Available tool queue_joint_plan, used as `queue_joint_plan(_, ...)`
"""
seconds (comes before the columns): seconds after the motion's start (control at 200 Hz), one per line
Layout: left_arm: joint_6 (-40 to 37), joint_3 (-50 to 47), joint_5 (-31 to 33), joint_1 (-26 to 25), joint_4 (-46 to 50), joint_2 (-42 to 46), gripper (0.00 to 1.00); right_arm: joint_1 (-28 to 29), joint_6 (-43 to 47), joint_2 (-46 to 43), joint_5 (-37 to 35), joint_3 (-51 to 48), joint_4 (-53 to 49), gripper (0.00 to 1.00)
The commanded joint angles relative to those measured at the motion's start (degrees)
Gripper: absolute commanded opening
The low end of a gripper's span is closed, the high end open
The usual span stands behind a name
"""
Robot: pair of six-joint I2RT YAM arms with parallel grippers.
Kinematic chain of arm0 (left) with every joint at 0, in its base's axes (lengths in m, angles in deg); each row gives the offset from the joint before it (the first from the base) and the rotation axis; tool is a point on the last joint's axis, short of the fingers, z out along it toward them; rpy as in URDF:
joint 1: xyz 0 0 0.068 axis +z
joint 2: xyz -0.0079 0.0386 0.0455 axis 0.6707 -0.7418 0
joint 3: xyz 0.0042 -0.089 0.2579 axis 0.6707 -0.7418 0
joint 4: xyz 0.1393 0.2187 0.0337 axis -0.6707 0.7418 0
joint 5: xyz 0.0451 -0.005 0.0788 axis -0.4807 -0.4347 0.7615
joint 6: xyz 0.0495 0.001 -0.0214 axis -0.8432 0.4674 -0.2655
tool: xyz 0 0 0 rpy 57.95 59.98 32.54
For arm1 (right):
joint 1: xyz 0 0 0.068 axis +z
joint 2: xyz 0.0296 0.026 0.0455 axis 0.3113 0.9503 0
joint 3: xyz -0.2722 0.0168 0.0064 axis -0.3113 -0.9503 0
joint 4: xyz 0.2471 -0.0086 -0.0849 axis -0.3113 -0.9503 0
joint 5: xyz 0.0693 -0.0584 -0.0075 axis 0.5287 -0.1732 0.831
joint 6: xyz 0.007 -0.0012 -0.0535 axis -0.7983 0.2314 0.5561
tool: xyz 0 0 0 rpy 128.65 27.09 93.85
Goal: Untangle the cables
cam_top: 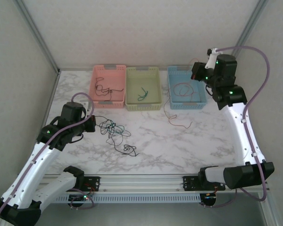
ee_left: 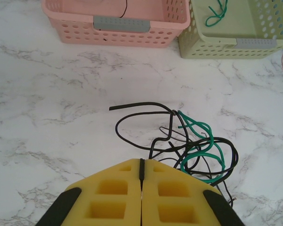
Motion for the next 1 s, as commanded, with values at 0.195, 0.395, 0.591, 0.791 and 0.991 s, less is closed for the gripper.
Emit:
queue_joint_plan(0.195, -0.8, -0.6, 0.1, 0.4, 0.2, 0.1, 0.00, -0.1, -3.6, -8.6, 0.3, -18.2, -6.9, 0.00)
queue_joint_plan(0.395, -0.9, -0.6, -0.6, 0.4, 0.1, -0.2, 0.00, 0.1, -6.3, -10.6, -1.3, -33.8, -7.6, 0.00)
queue_joint_plan(0.591, -0.9, -0.7, -0.6, 0.4, 0.1, 0.0, 0.00, 1.0, -11.0, -3.1, -1.8, -41.3, -4.0, 0.05)
queue_joint_plan(0.791, -0.8, -0.7, -0.3, 0.4, 0.1, 0.5, 0.00, 1.0, -14.3, 3.5, -2.1, -44.0, 1.5, 0.31)
queue_joint_plan(0.991, -0.8, -0.7, -0.1, 0.4, 0.1, 0.7, 0.00, 1.2, -16.1, 10.4, -3.5, -41.8, 2.8, 0.49)
